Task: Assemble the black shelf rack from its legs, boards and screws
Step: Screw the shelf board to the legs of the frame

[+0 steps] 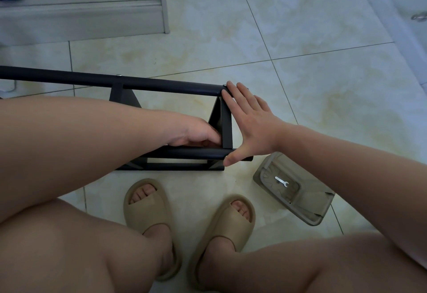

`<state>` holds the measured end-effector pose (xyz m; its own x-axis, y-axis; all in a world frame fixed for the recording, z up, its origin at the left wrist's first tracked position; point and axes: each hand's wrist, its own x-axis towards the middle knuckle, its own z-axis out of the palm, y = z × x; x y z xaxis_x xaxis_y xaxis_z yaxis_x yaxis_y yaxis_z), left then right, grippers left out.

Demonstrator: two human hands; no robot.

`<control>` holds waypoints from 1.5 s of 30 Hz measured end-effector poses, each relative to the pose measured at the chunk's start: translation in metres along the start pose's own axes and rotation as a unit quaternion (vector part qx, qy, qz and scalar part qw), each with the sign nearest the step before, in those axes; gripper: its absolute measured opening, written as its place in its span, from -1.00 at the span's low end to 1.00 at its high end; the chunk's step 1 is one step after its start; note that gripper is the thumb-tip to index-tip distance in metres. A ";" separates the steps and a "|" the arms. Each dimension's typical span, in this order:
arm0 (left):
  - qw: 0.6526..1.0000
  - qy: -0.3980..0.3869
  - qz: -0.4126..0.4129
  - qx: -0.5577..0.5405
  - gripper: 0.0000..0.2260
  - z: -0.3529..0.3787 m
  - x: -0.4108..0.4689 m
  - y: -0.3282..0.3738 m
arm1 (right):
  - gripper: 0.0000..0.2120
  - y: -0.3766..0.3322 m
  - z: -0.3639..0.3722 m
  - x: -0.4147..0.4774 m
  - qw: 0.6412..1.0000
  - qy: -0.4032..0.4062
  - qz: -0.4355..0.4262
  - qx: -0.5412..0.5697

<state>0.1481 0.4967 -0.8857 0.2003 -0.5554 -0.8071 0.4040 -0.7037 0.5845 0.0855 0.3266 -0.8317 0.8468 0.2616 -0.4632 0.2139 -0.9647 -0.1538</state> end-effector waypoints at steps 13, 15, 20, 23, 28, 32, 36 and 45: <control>1.000 -0.014 -0.015 0.012 -0.81 0.001 -0.001 0.001 | 0.50 0.001 0.000 0.000 1.000 -0.004 0.000 0.004; 1.000 -0.018 -0.014 0.000 -0.80 0.000 -0.002 0.001 | 0.50 0.001 0.001 0.000 1.000 -0.005 0.000 0.001; 0.998 -0.048 -0.006 -0.049 -0.79 -0.002 -0.002 -0.002 | 0.50 0.001 0.001 0.001 1.000 -0.007 0.001 -0.002; 0.998 -0.042 -0.021 -0.045 -0.70 -0.002 -0.001 -0.001 | 0.50 0.000 0.001 0.001 1.000 -0.009 0.001 -0.003; 1.000 -0.011 -0.010 0.006 -0.87 0.001 -0.001 0.001 | 0.50 0.001 0.000 0.000 1.000 -0.009 -0.001 0.001; 0.999 -0.015 -0.014 -0.034 -0.86 0.001 0.000 -0.001 | 0.50 0.000 0.000 0.001 1.000 -0.011 0.000 -0.001; 0.996 -0.045 -0.023 -0.068 -0.75 -0.001 -0.001 -0.001 | 0.50 0.000 0.001 0.000 1.000 -0.011 0.001 -0.002; 0.999 -0.025 -0.019 -0.037 -0.87 0.004 -0.004 0.002 | 0.50 0.001 0.000 0.001 1.000 -0.009 -0.002 0.002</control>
<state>0.1449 0.4961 -0.8810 0.1394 -0.5524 -0.8219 0.4755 -0.6907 0.5448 0.0859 0.3262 -0.8324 0.8372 0.2656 -0.4780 0.2153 -0.9636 -0.1583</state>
